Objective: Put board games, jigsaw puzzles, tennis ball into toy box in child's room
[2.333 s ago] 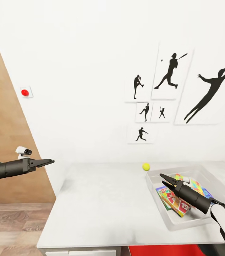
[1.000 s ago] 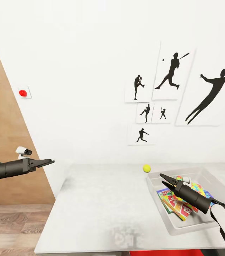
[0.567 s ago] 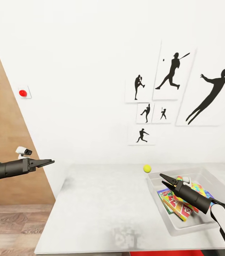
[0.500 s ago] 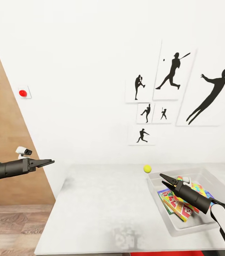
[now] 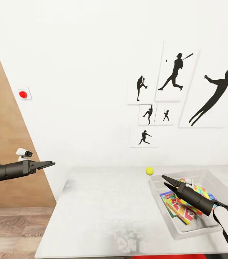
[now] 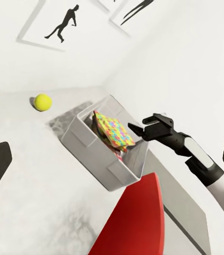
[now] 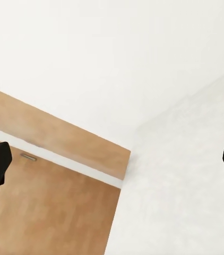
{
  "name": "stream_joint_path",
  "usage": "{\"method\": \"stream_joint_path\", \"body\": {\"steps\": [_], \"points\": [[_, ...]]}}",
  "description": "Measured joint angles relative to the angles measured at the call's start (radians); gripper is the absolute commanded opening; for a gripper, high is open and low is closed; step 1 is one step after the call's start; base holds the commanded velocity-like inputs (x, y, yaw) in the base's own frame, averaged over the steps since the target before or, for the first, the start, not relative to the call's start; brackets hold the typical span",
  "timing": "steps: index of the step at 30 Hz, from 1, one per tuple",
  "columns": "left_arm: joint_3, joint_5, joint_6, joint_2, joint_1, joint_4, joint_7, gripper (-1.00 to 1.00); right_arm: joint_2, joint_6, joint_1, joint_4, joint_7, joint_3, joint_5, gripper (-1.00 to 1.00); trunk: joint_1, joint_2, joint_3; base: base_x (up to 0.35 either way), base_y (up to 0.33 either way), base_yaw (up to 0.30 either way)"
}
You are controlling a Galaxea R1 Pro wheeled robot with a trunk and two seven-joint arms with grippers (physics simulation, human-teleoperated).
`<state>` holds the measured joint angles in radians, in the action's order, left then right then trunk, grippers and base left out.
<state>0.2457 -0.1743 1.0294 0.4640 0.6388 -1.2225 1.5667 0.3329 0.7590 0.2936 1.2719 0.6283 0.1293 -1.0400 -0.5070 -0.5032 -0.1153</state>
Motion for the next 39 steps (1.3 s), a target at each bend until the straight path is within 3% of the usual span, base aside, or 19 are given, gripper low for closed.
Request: {"method": "stream_joint_path", "body": {"steps": [7, 9, 11, 13, 14, 17, 18, 20, 21, 22, 24, 25, 28, 29, 32, 33, 35, 39], "points": [[-0.002, 0.0, -0.001, -0.002, 0.0, 0.0, 0.0, 1.0, 0.001, 0.024, 0.024, 0.042, -0.04, 0.002, -0.001, 1.0, 0.0, 0.0, 0.0, 0.0, 0.0, 0.0], [-0.002, -0.001, -0.002, -0.003, 0.0, 0.0, 0.0, 1.0, 0.009, 0.108, 0.109, 0.044, -0.121, 0.008, -0.008, 1.0, 0.0, 0.0, 0.0, 0.0, 0.0, 0.0], [-0.001, 0.0, -0.002, -0.003, 0.0, 0.0, 0.0, 1.0, 0.007, 0.199, 0.23, 0.038, -0.256, 0.014, -0.019, 1.0, 0.0, 0.0, 0.0, 0.0, 0.0, 0.0], [-0.001, -0.001, -0.002, -0.002, 0.0, 0.0, 0.0, 1.0, 0.002, 0.24, 0.348, 0.02, -0.402, 0.016, -0.025, 1.0, 0.0, 0.0, 0.0, 0.0, 0.0, 0.0], [-0.001, -0.001, -0.002, -0.002, 0.0, 0.0, 0.0, 1.0, -0.002, 0.245, 0.379, 0.01, -0.439, 0.015, -0.023, 1.0, 0.0, 0.0, 0.0, 0.0, 0.0, 0.0], [0.0, -0.001, -0.003, -0.001, 0.0, 0.0, 0.0, 1.0, -0.049, 0.266, 0.538, -0.098, -0.621, 0.01, -0.014, 1.0, 0.0, 0.0, 0.0, 0.0, 0.0, 0.0], [0.0, -0.001, -0.003, -0.002, 0.0, 0.0, 0.0, 1.0, -0.06, 0.269, 0.563, -0.125, -0.648, 0.009, -0.009, 1.0, 0.0, 0.0, 0.0, 0.0, 0.0, 0.0], [0.0, -0.001, -0.003, -0.001, 0.0, 0.0, 0.0, 1.0, -0.113, 0.279, 0.654, -0.25, -0.764, -0.006, 0.0, 1.0, 0.0, 0.0, 0.0, 0.0, 0.0, 0.0], [0.0, -0.001, -0.003, -0.001, 0.0, 0.0, 0.0, 1.0, -0.128, 0.28, 0.676, -0.284, -0.796, -0.015, 0.003, 1.0, 0.0, 0.0, 0.0, 0.0, 0.0, 0.0], [0.0, -0.001, -0.003, -0.001, 0.0, 0.0, 0.0, 1.0, -0.154, 0.278, 0.716, -0.35, -0.854, -0.039, 0.002, 1.0, 0.0, 0.0, 0.0, 0.0, 0.0, 0.0], [0.0, -0.001, -0.003, -0.001, 0.0, 0.0, 0.0, 1.0, -0.181, 0.274, 0.756, -0.422, -0.911, -0.07, 0.006, 1.0, 0.0, 0.0, 0.0, 0.0, 0.0, 0.0], [0.0, -0.001, -0.003, -0.001, 0.0, 0.0, 0.0, 1.0, -0.205, 0.267, 0.792, -0.493, -0.959, -0.104, 0.009, 1.0, 0.0, 0.0, 0.0, 0.0, 0.0, 0.0], [0.0, -0.001, -0.003, -0.001, 0.0, 0.0, 0.0, 1.0, -0.247, 0.238, 0.845, -0.594, -1.02, -0.155, 0.029, 1.0, 0.0, 0.0, 0.0, 0.0, 0.0, 0.0], [0.0, -0.001, -0.003, -0.001, 0.0, 0.0, 0.0, 1.0, -0.275, 0.207, 0.88, -0.652, -1.05, -0.189, 0.045, 1.0, 0.0, 0.0, 0.0, 0.0, 0.0, 0.0], [0.0, -0.001, -0.003, -0.001, 0.0, 0.0, 0.0, 1.0, -0.317, 0.157, 0.929, -0.738, -1.084, -0.244, 0.093, 1.0, 0.0, 0.0, 0.0, 0.0, 0.0, 0.0], [0.0, -0.001, -0.003, -0.001, 0.0, 0.0, 0.0, 1.0, -0.341, 0.13, 0.956, -0.79, -1.1, -0.278, 0.127, 1.0, 0.0, 0.0, 0.0, 0.0, 0.0, 0.0], [0.0, -0.001, -0.003, -0.001, 0.0, 0.0, 0.0, 1.0, -0.374, 0.107, 0.989, -0.85, -1.121, -0.309, 0.186, 1.0, 0.0, 0.0, 0.0, 0.0, 0.0, 0.0], [0.0, -0.001, -0.003, -0.001, 0.0, 0.0, 0.0, 1.0, -0.398, 0.095, 1.02, -0.898, -1.139, -0.333, 0.269, 1.0, 0.0, 0.0, 0.0, 0.0, 0.0, 0.0]]}}
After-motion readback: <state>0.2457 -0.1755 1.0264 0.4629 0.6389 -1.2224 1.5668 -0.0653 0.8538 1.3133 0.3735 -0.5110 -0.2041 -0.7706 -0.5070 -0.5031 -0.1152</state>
